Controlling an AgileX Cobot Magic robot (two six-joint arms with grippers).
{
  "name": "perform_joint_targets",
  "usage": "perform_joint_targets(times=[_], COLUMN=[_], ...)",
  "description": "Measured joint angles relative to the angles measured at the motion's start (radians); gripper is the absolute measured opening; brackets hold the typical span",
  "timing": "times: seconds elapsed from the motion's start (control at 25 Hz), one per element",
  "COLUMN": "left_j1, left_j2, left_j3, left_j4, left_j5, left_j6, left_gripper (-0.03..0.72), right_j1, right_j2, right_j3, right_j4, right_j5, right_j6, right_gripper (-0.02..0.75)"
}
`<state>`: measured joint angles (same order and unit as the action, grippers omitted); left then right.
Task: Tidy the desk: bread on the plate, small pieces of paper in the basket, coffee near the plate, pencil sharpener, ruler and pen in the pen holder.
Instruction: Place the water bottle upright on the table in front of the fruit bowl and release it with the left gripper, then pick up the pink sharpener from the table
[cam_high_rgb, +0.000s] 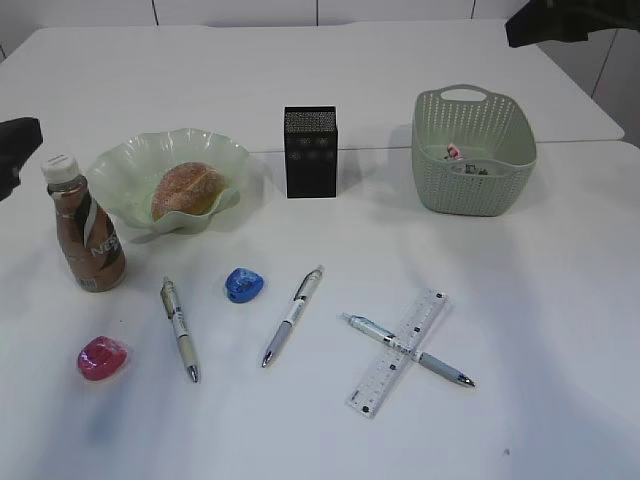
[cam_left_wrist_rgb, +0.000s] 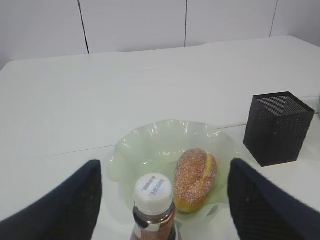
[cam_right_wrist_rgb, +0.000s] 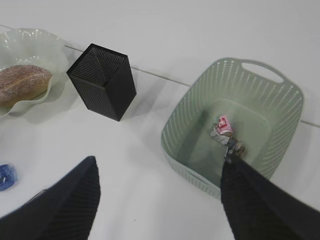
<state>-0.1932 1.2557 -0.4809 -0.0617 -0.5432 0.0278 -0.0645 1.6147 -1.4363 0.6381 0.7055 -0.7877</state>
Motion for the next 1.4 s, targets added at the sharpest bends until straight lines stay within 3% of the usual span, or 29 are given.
perform_joint_targets(times=[0.56, 0.8, 1.0, 1.4], left_j1=[0.0, 0.0, 0.0, 0.0], left_j2=[-0.414, -0.556, -0.581, -0.582], left_j3=[0.004, 0.004, -0.022, -0.132], left_j4=[0.002, 0.0, -0.048, -0.068], left_j5=[0.501, 0.731, 0.917, 1.205], left_j6=[0.0, -0.001, -0.001, -0.001], left_gripper=[0.512, 0.507, 0.506, 0.506], right_j1=[0.0, 0.0, 0.0, 0.0], right_j2=[-0.157, -0.289, -0.363, -0.387], right_j3=[0.011, 0.109, 0.197, 0.211], right_j4=[-0.133, -0.17, -0.186, -0.264], right_j5=[0.232, 0.294, 0.329, 0.459], right_j6=[0.247, 0.332, 0.388, 0.542], right_gripper=[0.585, 0.585, 0.585, 0.585])
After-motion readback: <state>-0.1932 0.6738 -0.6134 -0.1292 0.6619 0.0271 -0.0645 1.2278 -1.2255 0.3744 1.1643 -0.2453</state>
